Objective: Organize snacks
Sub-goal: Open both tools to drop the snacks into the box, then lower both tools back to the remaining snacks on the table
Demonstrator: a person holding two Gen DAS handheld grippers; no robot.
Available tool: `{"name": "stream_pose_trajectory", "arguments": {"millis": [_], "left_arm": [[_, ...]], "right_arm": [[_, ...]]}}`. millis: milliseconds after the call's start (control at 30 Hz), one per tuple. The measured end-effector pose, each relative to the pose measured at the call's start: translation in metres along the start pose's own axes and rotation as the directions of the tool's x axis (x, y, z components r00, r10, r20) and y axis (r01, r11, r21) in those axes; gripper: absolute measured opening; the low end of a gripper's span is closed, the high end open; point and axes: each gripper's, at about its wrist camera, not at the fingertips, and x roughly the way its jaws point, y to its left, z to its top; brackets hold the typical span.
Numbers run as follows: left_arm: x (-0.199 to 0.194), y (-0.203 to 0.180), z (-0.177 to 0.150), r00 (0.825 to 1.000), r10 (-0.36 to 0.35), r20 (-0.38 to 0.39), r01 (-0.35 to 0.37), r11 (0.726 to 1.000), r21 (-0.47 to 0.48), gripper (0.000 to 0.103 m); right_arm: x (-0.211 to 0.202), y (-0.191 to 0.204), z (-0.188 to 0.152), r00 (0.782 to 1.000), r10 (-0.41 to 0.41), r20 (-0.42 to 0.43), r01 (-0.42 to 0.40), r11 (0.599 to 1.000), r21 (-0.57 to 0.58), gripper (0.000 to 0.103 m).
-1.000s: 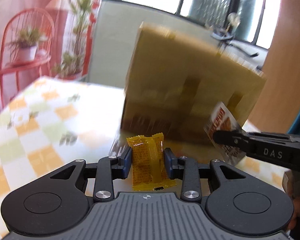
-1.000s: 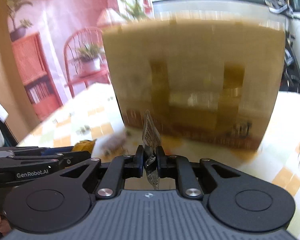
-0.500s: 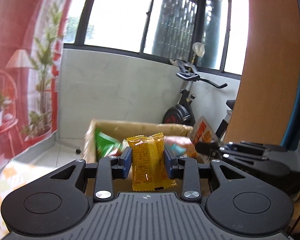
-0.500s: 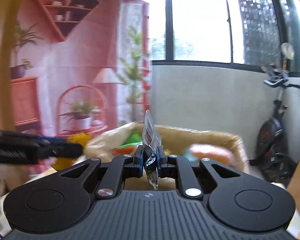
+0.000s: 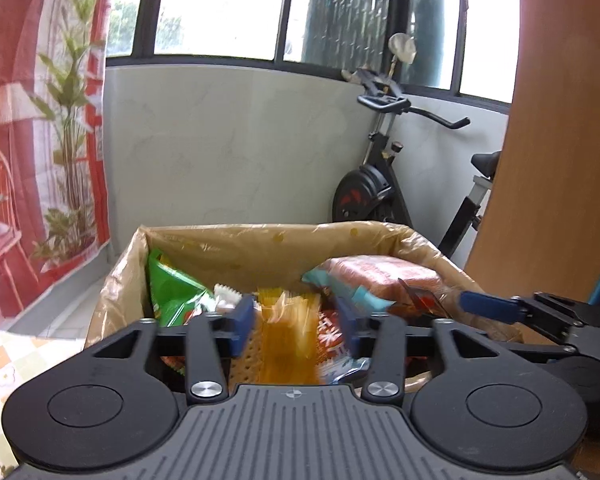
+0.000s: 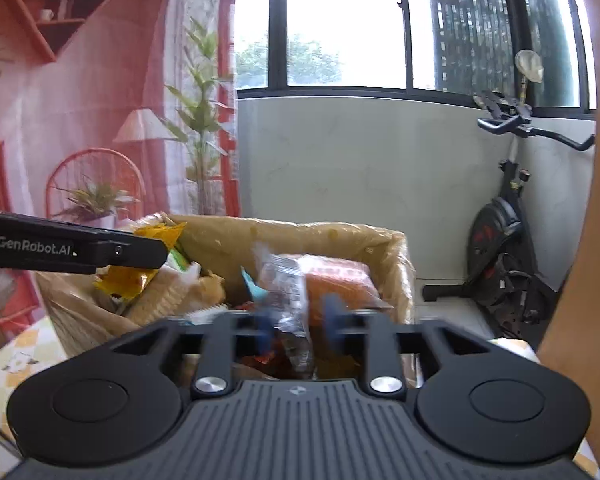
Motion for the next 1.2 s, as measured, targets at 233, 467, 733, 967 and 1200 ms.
{"name": "stream_pose_trajectory", "arguments": {"millis": [233,467,733,967,1200], "left_arm": [[-0.035,0.026,-0.011,1.000,0.014,0.028,-0.014,1.000,-0.021,0.063],[-0.076,0.049,-0.028,0.999,0.041,0.031,-0.040,0.999,-0.037,0.063],[-0.106,0.072,-0.045,0.997,0.072,0.001,-0.071,0.996,-0.059,0.063],[-0.107,0.084,-0.069,0.996,0.078,-0.047,-0.081,0.993,-0.084,0.063],[-0.088,0.092,-0.108,0.986,0.081,-0.146,-0.093,0.992,-0.081,0.063]], "right_arm": [[-0.026,0.003,-0.010,0.996,0.010,0.090,-0.012,1.000,0.024,0.060],[-0.053,0.021,-0.021,0.989,0.069,0.134,-0.074,0.997,0.036,0.063],[-0.064,0.037,-0.030,0.990,0.099,0.098,-0.105,0.993,0.058,0.063],[-0.070,0.044,-0.045,0.991,0.108,0.078,-0.114,0.991,0.075,0.063],[-0.068,0.042,-0.074,0.992,0.122,0.033,-0.125,0.986,0.107,0.063]]}}
